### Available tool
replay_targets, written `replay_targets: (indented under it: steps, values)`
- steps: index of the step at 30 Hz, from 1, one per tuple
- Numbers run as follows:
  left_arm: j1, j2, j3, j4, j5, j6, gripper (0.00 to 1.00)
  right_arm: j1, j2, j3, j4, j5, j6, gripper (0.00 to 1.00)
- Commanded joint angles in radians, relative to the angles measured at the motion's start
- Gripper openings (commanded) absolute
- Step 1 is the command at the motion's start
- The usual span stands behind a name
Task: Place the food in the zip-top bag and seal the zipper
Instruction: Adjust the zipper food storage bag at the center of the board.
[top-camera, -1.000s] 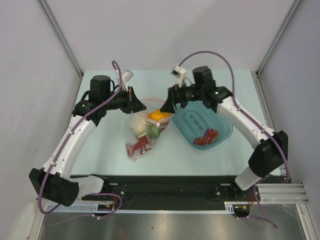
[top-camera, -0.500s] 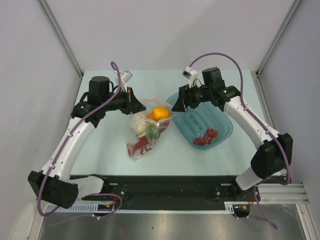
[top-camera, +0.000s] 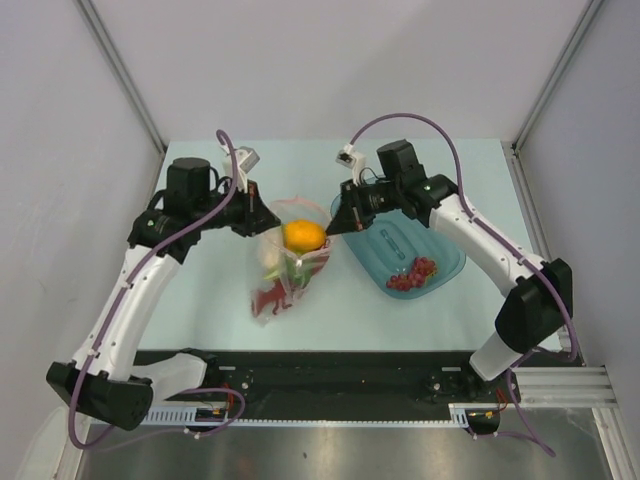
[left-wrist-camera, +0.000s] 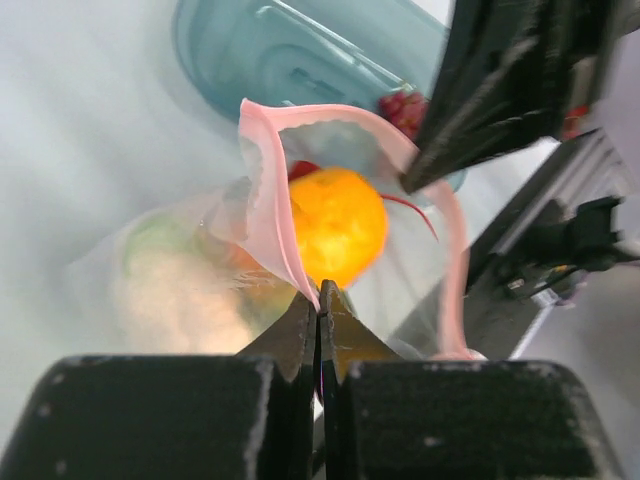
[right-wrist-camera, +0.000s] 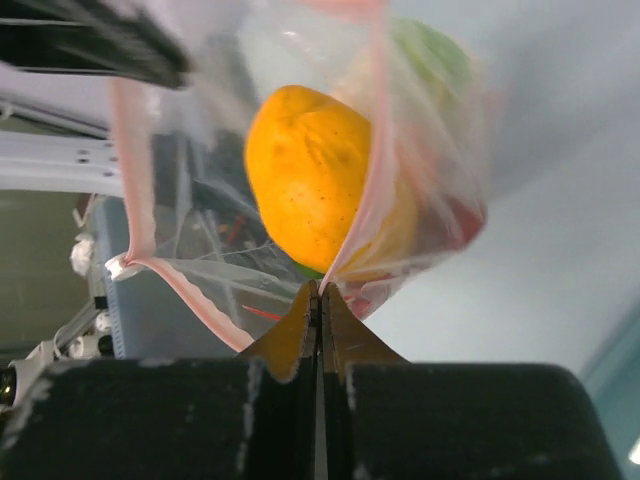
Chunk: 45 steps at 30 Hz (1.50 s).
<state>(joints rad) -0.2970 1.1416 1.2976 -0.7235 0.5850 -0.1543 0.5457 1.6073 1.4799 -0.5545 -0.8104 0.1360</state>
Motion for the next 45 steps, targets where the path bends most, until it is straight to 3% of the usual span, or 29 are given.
replay_targets:
  steps: [1, 6, 9, 11, 14, 18, 20, 23, 26, 31, 39, 45]
  values:
    - [-0.001, -0.109, 0.127, -0.141, -0.115, 0.203, 0.0, 0.112, -0.104, 0.166, 0.107, -0.099, 0.108, 0.0]
    - [-0.001, -0.196, 0.204, -0.249, -0.26, 0.309, 0.01, 0.191, -0.098, 0.256, 0.122, -0.087, 0.157, 0.0]
    - [-0.001, -0.255, 0.142, -0.245, -0.359, 0.329, 0.05, 0.191, -0.069, 0.247, 0.107, -0.061, 0.146, 0.0]
    - [-0.001, -0.228, 0.115, -0.266, -0.395, 0.303, 0.0, 0.18, -0.046, 0.237, 0.119, -0.059, 0.199, 0.0]
    - [-0.001, -0.194, 0.137, -0.314, -0.324, 0.276, 0.0, 0.2, -0.017, 0.272, 0.205, -0.089, 0.246, 0.0]
    - [-0.001, -0.206, -0.153, -0.226, -0.341, 0.288, 0.0, 0.182, 0.028, 0.12, 0.126, -0.029, 0.094, 0.0]
    - [0.001, -0.175, -0.129, -0.284, -0.247, 0.247, 0.0, 0.159, 0.045, 0.141, 0.166, -0.091, 0.172, 0.0]
    - [0.009, -0.215, 0.087, -0.247, -0.148, 0.194, 0.0, 0.171, 0.011, 0.242, 0.172, -0.075, 0.195, 0.0]
    - [0.006, -0.289, 0.08, -0.157, -0.186, 0.176, 0.0, 0.172, -0.021, 0.247, 0.191, -0.088, 0.237, 0.0]
    - [0.007, -0.201, 0.103, -0.244, -0.142, 0.2, 0.0, 0.119, 0.022, 0.204, 0.065, -0.056, 0.111, 0.0]
    - [0.006, -0.157, 0.051, -0.091, -0.103, 0.105, 0.0, -0.027, 0.083, 0.175, 0.024, -0.018, 0.068, 0.0]
    - [0.006, -0.053, 0.063, -0.033, -0.087, 0.042, 0.0, -0.105, 0.048, 0.161, 0.022, -0.039, 0.054, 0.51]
